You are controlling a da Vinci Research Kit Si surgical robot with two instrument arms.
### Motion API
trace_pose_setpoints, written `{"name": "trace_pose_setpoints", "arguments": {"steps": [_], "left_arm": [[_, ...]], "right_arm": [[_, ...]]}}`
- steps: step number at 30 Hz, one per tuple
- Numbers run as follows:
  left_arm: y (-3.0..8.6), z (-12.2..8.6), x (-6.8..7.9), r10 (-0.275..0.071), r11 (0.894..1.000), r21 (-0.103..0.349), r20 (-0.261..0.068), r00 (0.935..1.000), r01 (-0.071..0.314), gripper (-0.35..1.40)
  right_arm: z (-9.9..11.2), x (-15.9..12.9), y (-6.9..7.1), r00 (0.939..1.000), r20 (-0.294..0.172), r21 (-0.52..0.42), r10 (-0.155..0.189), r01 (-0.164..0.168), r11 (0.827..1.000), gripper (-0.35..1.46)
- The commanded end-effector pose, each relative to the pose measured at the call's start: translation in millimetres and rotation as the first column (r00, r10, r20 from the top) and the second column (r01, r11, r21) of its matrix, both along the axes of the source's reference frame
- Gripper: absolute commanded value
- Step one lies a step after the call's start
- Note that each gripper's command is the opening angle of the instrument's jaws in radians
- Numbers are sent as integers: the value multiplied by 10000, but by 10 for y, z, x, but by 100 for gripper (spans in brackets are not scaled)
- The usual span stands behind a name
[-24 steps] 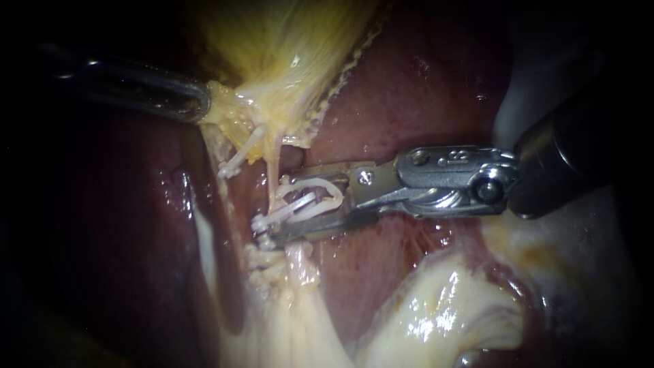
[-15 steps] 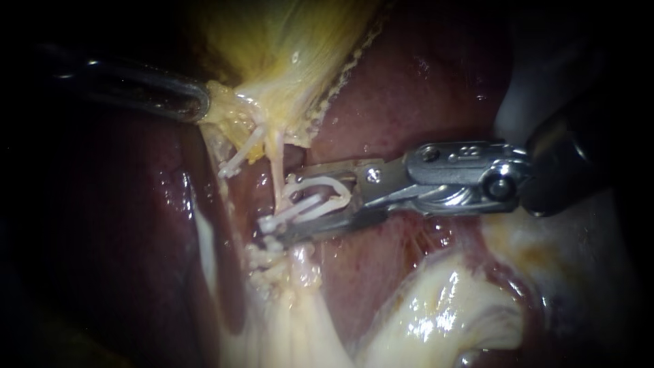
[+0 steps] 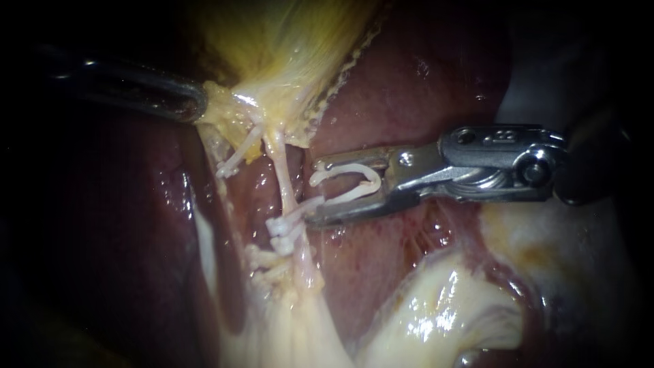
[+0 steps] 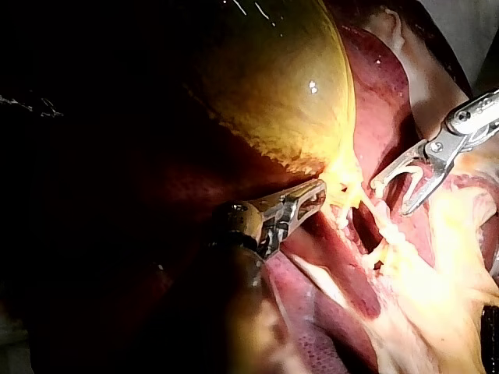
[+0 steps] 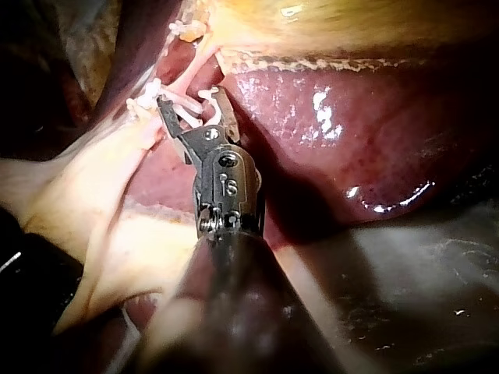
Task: Clipping third clip right tube
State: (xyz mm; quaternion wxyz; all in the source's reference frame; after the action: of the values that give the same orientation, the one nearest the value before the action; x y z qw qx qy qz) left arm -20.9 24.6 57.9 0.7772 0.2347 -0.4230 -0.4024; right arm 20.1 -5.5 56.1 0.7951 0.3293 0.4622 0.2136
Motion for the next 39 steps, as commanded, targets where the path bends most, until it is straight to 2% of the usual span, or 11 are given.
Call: {"name": "trace_pose_setpoints", "arguments": {"steps": [1,7,11,14,16,19,24,27,33,37,39], "left_arm": [[0,0,0,1,10000,-1,1,10000,-1,-35],[0,0,0,2,10000,-2,2,10000,-2,-35],[1,1,0,25,10000,10,23,10000,-25,-35],[1,2,0,30,10000,10,26,10000,-30,-35],[1,2,0,32,10000,10,26,10000,-32,-35],[1,2,0,31,10000,9,26,10000,-31,-35],[1,2,1,35,10000,10,29,10000,-35,-35],[1,2,2,39,10000,10,31,10000,-39,-35],[1,2,3,44,10000,10,33,10000,-44,-35],[1,2,3,46,10000,10,35,10000,-46,-35],[1,2,3,46,10000,10,35,10000,-46,-35]], "right_arm": [[5,2,2,10000,8,79,59,-59,10000,40],[27,11,3,9979,-125,693,633,-623,9956,44],[45,20,-3,9897,-636,1269,1284,-1196,9847,47],[54,28,-5,9818,-1153,1596,1511,-1319,9783,49],[58,32,-7,9699,-1610,2132,1827,-1466,9659,50],[57,38,-6,9480,-2285,2796,2214,-1540,9477,50],[51,54,-5,9043,-3171,3919,2857,-1494,9078,50],[41,58,-6,8916,-3511,4205,2859,-1226,8990,50],[14,57,-2,8924,-3767,4348,2486,-666,8980,47],[9,54,0,8934,-3910,4435,2211,-276,8959,42],[10,52,0,8963,-3787,4637,2309,-321,8854,40]]}}
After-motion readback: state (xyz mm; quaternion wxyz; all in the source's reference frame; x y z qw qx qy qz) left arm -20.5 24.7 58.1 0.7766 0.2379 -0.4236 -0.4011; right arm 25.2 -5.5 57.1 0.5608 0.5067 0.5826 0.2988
